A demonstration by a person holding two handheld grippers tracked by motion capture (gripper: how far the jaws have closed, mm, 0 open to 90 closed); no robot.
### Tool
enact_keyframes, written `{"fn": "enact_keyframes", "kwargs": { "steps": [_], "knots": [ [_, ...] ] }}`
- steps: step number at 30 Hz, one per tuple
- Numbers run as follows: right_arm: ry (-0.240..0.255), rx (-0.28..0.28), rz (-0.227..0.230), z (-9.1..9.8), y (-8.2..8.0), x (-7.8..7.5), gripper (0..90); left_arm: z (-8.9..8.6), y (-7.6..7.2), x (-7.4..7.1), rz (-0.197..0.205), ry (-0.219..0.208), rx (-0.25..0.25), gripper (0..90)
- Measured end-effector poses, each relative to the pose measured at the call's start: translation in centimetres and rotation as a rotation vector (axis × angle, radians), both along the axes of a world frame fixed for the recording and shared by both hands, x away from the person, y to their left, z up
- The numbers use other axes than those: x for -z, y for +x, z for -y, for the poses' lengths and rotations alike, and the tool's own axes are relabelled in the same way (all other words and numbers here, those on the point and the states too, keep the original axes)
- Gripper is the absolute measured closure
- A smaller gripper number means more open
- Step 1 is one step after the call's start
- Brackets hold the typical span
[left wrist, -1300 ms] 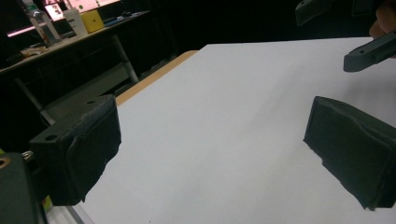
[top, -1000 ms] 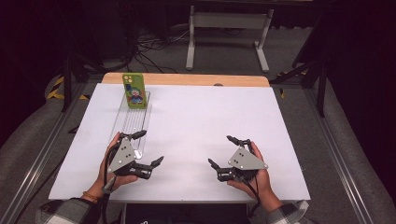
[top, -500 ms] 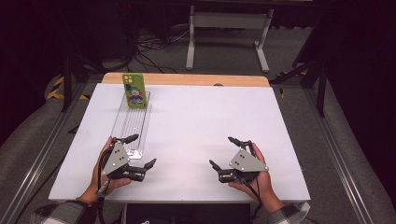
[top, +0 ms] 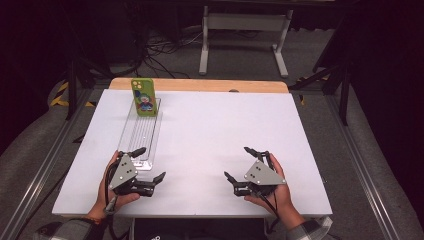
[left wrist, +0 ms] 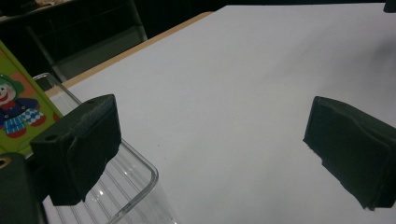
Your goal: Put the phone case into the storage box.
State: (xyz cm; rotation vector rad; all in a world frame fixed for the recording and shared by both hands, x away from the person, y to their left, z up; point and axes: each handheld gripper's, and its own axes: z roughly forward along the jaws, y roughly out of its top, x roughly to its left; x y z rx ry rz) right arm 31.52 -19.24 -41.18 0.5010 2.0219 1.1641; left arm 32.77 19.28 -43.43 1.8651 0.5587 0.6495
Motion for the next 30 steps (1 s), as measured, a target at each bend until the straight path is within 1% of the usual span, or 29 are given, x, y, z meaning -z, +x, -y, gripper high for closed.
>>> {"fn": "enact_keyframes", "kwargs": {
  "steps": [1,4,6,7,11,12,13,15,18,21,22,24,26,28,30],
  "knots": [
    [-0.003,0.004,0.001,0.0,0.0,0.0,8.9,0.0,0.0,0.0,0.004,-0.001,-0.002,4.5],
    [0.009,0.010,0.000,0.0,0.1,-0.1,8.9,-0.1,0.0,0.0,0.004,0.001,0.001,4.6],
    [0.011,0.015,-0.008,0.1,0.3,0.0,8.9,-0.2,0.1,-0.1,0.019,0.011,0.010,4.6],
    [0.009,0.016,-0.005,0.1,0.3,0.0,9.0,-0.2,0.1,-0.1,0.019,0.001,0.011,4.6],
    [0.015,0.018,-0.007,0.1,0.4,0.0,9.2,-0.3,0.1,-0.1,0.021,0.011,0.018,4.7],
    [0.017,0.018,-0.008,0.0,0.5,0.0,9.3,-0.2,0.1,-0.1,0.017,0.006,0.017,4.7],
    [0.018,0.016,-0.009,0.0,0.5,0.0,9.3,-0.2,0.0,0.0,0.022,0.006,0.014,4.8],
    [0.015,0.016,-0.006,0.0,0.6,0.0,9.4,-0.2,0.0,-0.1,0.028,0.018,0.013,4.9],
    [0.020,0.014,-0.011,0.0,0.7,0.0,9.4,-0.2,-0.1,0.0,0.020,0.016,0.011,4.9],
    [0.021,0.013,-0.009,0.2,0.8,0.1,9.4,-0.3,-0.1,-0.1,0.032,0.028,0.008,4.9],
    [0.025,0.014,-0.014,0.2,0.8,0.1,9.3,-0.2,0.0,-0.1,0.030,0.020,0.008,4.9],
    [0.031,0.010,-0.018,0.3,0.9,0.1,8.2,-0.3,0.1,-0.2,0.028,0.019,0.009,4.9],
    [0.047,0.004,-0.025,0.6,1.0,0.0,7.6,-0.1,0.2,-0.2,0.020,0.011,0.009,4.9],
    [0.049,0.020,-0.031,0.8,1.1,0.0,7.3,-0.1,0.3,-0.2,0.025,0.026,0.011,4.9],
    [0.057,0.027,-0.039,1.0,1.1,0.1,7.3,0.0,0.4,-0.2,0.019,0.021,0.011,4.9]
  ]
}}
